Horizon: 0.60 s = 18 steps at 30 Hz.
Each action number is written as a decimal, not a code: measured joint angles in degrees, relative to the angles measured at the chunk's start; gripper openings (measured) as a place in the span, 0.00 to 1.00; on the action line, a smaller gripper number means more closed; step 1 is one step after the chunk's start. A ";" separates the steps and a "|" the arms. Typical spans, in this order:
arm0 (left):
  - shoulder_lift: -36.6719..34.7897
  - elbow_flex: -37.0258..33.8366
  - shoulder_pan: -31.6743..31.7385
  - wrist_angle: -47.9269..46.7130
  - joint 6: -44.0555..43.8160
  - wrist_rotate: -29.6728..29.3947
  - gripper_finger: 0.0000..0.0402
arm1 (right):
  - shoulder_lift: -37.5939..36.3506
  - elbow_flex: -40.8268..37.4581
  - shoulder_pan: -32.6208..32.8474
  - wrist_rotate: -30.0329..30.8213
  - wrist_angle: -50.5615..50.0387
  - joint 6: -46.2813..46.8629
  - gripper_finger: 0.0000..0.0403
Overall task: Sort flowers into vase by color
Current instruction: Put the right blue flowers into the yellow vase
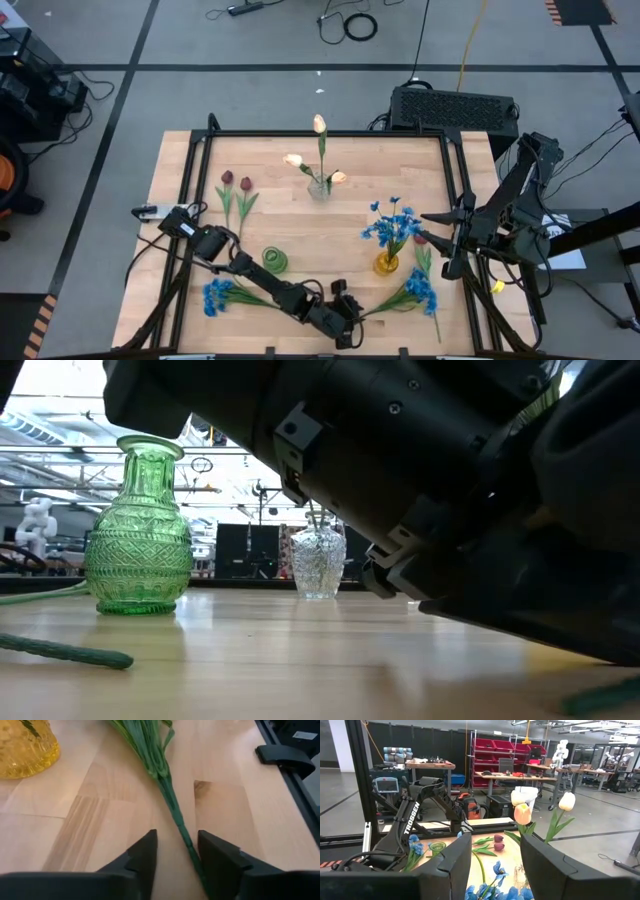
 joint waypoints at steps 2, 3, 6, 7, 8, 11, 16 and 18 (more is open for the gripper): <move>0.00 -0.02 0.07 -0.23 0.16 0.11 0.26 | 0.00 0.00 0.00 -0.02 0.00 -0.02 0.40; 0.00 -0.02 0.11 -0.27 0.25 0.26 0.21 | 0.00 0.00 -0.01 -0.12 0.00 0.00 0.40; 0.00 -0.02 0.47 -0.19 0.98 2.47 0.09 | 0.00 0.00 0.01 -0.26 0.00 -0.02 0.40; -0.02 -0.02 0.52 -0.08 1.20 3.15 0.05 | 0.00 0.00 0.02 -0.26 0.00 -0.02 0.40; -0.04 -0.02 0.56 -0.07 1.24 3.44 0.03 | 0.00 0.00 -0.01 -0.26 0.00 -0.02 0.40; -0.04 -0.02 0.59 -0.06 1.24 3.59 0.03 | 0.00 0.00 0.02 -0.28 0.00 0.08 0.40; -0.66 -0.11 0.59 -0.41 1.43 3.67 0.04 | 0.02 -0.01 0.02 -1.93 1.33 0.07 0.40; -1.57 -0.22 0.47 -1.33 2.05 4.14 0.04 | 0.00 -0.02 0.02 -1.90 3.09 -1.02 0.40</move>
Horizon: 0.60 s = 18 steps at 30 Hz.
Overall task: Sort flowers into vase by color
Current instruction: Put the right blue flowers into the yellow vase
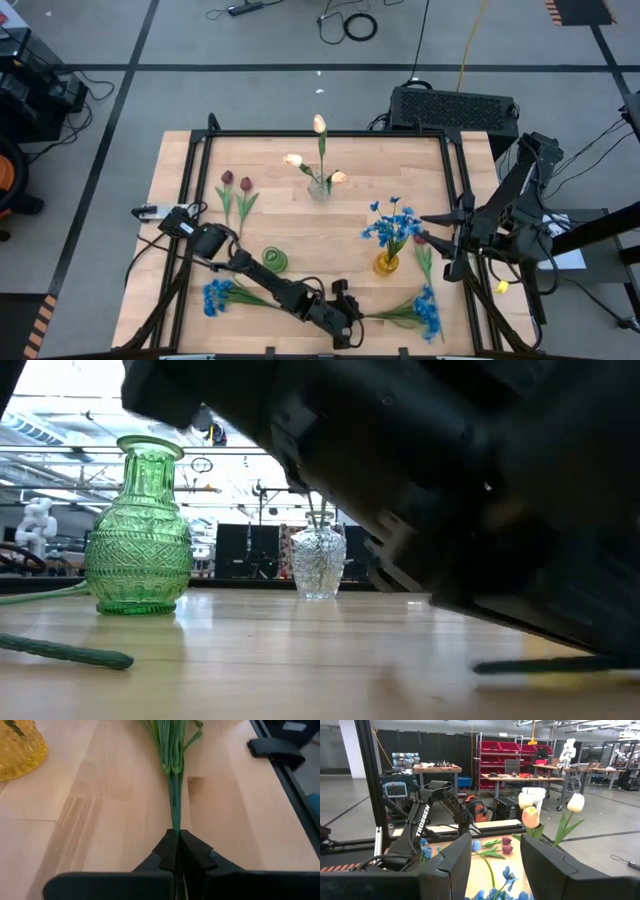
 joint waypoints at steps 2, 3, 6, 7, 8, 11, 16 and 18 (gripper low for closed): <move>-1.38 -0.04 -0.33 -0.93 1.10 0.41 0.04 | 0.00 0.00 -0.02 -0.01 1.90 -2.04 0.40; -2.45 -0.04 -0.38 -2.05 1.74 0.34 0.04 | 0.00 0.00 -0.01 0.00 2.87 -3.00 0.40; -5.51 0.01 -0.39 -5.34 2.34 -1.39 0.04 | 0.00 0.00 0.00 0.18 7.47 -7.61 0.40; -6.38 0.03 -0.32 -6.13 2.65 -2.31 0.04 | 0.00 0.00 0.00 0.22 9.29 -9.59 0.40; -7.26 0.03 -0.34 -7.23 3.61 -3.21 0.04 | 0.00 0.00 -0.02 0.21 11.39 -11.61 0.40; -9.63 0.01 -0.42 -7.76 6.22 -4.41 0.04 | -0.02 0.00 0.00 0.22 17.80 -18.40 0.40; -14.38 0.05 -1.61 -10.59 9.12 -4.69 0.04 | -1.70 0.00 1.25 0.60 26.61 -29.57 0.40; -16.31 0.03 -2.56 -11.13 11.25 -5.25 0.04 | -2.91 0.00 2.30 0.66 27.08 -31.30 0.40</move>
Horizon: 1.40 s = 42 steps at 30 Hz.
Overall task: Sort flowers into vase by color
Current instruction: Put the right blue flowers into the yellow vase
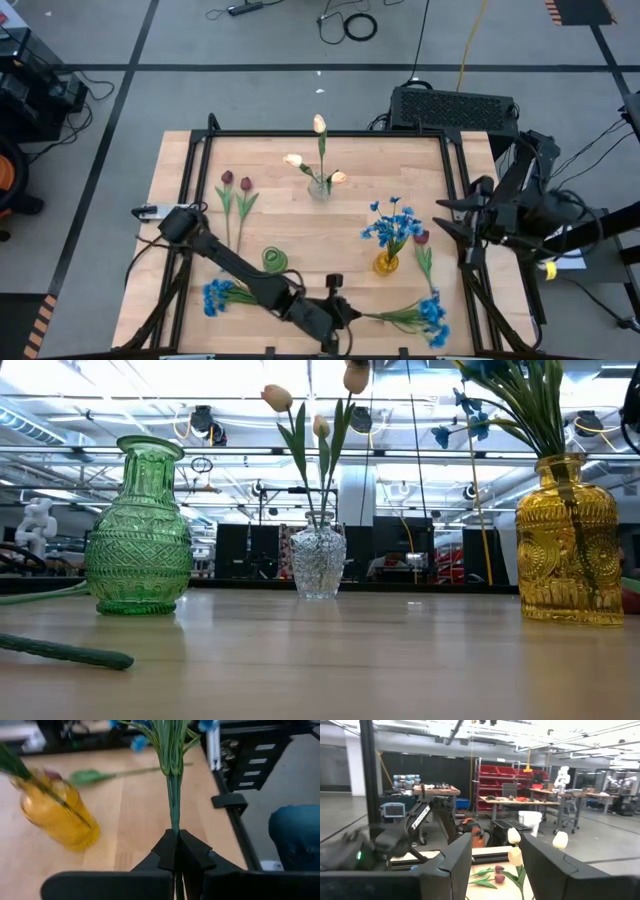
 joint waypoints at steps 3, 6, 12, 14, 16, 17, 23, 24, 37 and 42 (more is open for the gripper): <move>-3.63 -0.01 -2.27 0.90 4.06 -3.48 0.04 | -1.71 0.00 2.17 0.11 -1.30 0.31 0.40; -7.40 0.00 -4.76 1.49 8.72 -9.57 0.04 | -2.58 0.02 4.79 0.10 -4.83 2.60 0.40; -13.23 0.02 -7.36 9.10 20.67 -15.69 0.04 | -2.12 0.02 6.33 -0.14 -19.19 17.99 0.40; -14.03 0.02 -7.74 13.77 25.11 -15.72 0.04 | -0.71 0.02 6.28 -0.14 -25.48 25.88 0.40; -14.25 0.02 -7.84 19.42 30.00 -15.68 0.04 | 1.63 0.02 6.22 -0.18 -29.30 31.88 0.40; -14.25 0.02 -7.79 22.61 32.62 -15.60 0.04 | 3.19 0.02 6.22 -0.37 -29.78 33.53 0.40; -14.36 -0.30 -5.02 37.13 38.95 -6.35 0.04 | 13.53 -0.02 5.39 -0.87 -16.01 27.66 0.46; -14.36 -0.67 -4.30 39.01 38.95 -4.22 0.04 | 15.43 -0.02 4.76 -1.88 -11.55 24.62 0.47; -9.02 -1.92 2.04 54.63 34.49 10.80 0.04 | 29.25 -0.02 -4.67 -29.03 39.73 -10.94 0.72; -6.33 -1.92 3.59 57.50 32.86 11.35 0.04 | 30.32 0.00 -7.55 -34.18 38.48 -7.52 0.77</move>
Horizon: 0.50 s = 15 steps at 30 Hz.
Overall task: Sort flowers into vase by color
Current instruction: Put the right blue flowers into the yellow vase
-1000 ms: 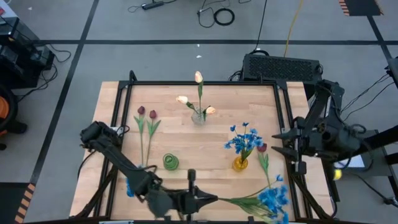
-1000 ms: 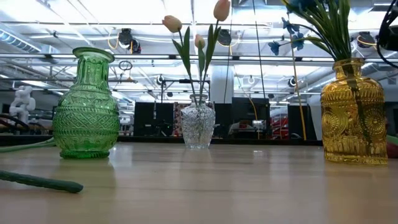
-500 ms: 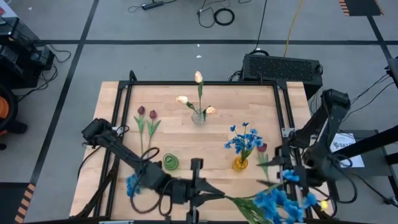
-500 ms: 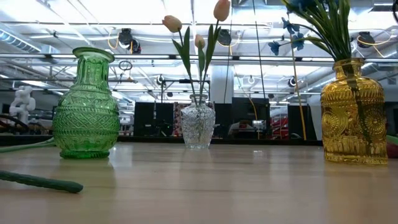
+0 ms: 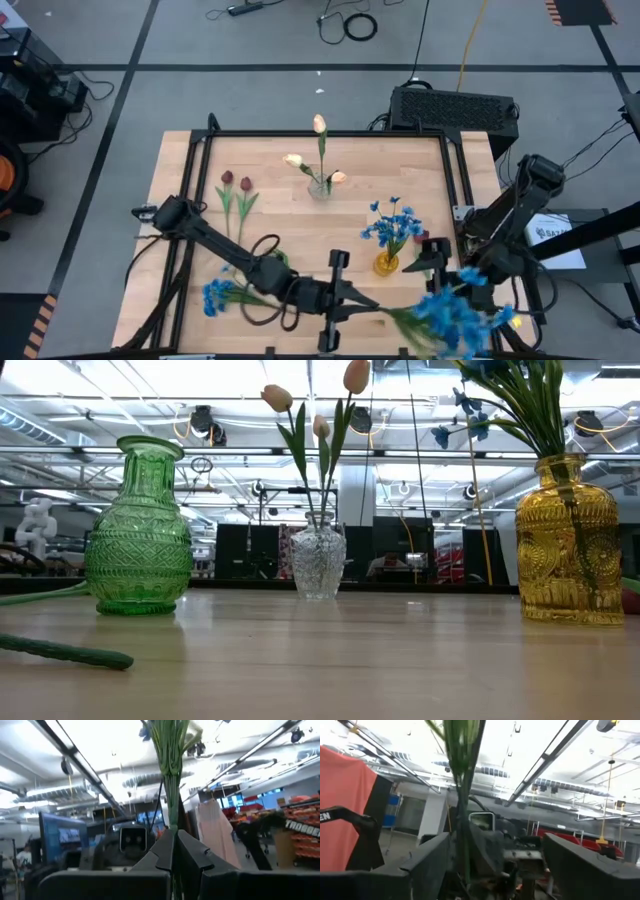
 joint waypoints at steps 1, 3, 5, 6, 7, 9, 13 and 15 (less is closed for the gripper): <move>0.62 0.00 0.42 0.35 -1.05 0.08 0.04 | 0.43 0.00 -0.30 -0.51 0.00 0.37 0.77; 1.76 0.00 1.05 0.26 -2.30 0.07 0.04 | 0.92 -0.01 -0.67 -0.91 -0.21 0.90 0.78; 3.05 0.00 1.63 0.49 -3.88 0.08 0.04 | 1.00 -0.01 -1.03 -0.99 -0.09 1.60 0.78; 3.67 0.00 1.95 0.84 -4.43 0.08 0.04 | 1.00 0.00 -1.10 -1.10 0.01 1.80 0.78; 4.23 0.00 2.11 0.87 -5.06 0.10 0.04 | 1.00 0.00 -1.19 -1.67 -0.04 1.99 0.78; 5.30 0.00 2.47 2.29 -5.90 0.14 0.04 | 1.00 0.00 -1.20 -2.53 -0.21 2.55 0.78; 6.39 0.00 2.69 3.33 -6.00 0.27 0.04 | 1.00 0.00 -1.18 -2.35 0.09 2.58 0.78; 6.58 0.00 2.67 3.30 -6.00 0.29 0.04 | 0.98 0.00 -1.13 -2.38 0.11 2.57 0.76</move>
